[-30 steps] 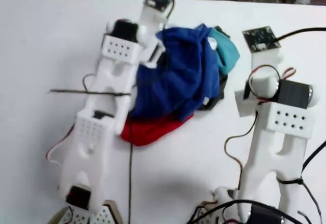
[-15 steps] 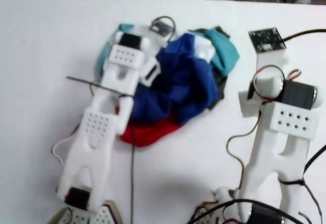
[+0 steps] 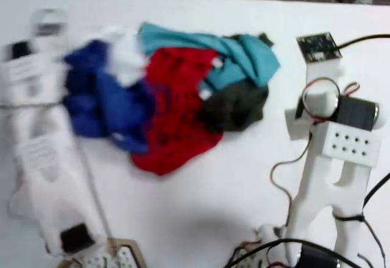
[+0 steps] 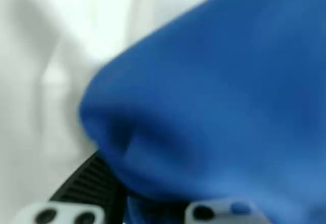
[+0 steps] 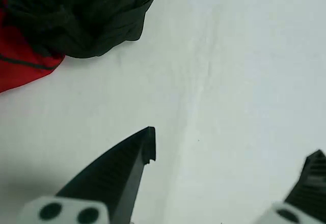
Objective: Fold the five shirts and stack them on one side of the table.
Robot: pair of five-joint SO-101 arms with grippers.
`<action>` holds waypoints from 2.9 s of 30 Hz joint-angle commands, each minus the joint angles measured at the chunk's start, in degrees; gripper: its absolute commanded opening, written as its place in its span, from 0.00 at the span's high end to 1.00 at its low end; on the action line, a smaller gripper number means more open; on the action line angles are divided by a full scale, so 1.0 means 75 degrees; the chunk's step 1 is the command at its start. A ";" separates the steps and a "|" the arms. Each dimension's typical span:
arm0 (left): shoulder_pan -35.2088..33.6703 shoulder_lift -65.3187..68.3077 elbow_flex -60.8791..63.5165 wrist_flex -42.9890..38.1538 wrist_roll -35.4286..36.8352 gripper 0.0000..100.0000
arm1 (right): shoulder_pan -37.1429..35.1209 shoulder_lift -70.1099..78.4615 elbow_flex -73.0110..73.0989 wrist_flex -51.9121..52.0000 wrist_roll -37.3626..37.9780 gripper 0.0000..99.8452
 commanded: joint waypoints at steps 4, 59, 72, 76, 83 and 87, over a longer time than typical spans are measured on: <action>-0.2614 -0.2661 -0.0029 -0.0176 0.0012 0.97 | 0.0006 0.0018 -0.0293 -0.0264 0.0023 0.56; 0.4911 -0.0281 0.3112 -0.0527 -0.0340 0.98 | 0.1471 0.0006 0.0996 -0.0744 0.0469 0.56; 0.2075 -0.0457 0.0674 0.0117 0.0246 0.97 | 0.1471 0.0006 0.0996 -0.0744 0.0457 0.56; 0.0738 -0.1536 0.0440 0.0117 0.0305 0.97 | 0.1471 0.0006 0.0996 -0.0744 0.0445 0.56; -0.1653 -0.3610 0.0428 0.0059 0.0211 0.97 | 0.1272 0.0018 0.1008 -0.0908 0.0399 0.56; -0.2673 -0.4290 0.0451 0.0000 -0.0117 0.97 | 0.0639 0.0018 0.1196 -0.0920 0.0399 0.56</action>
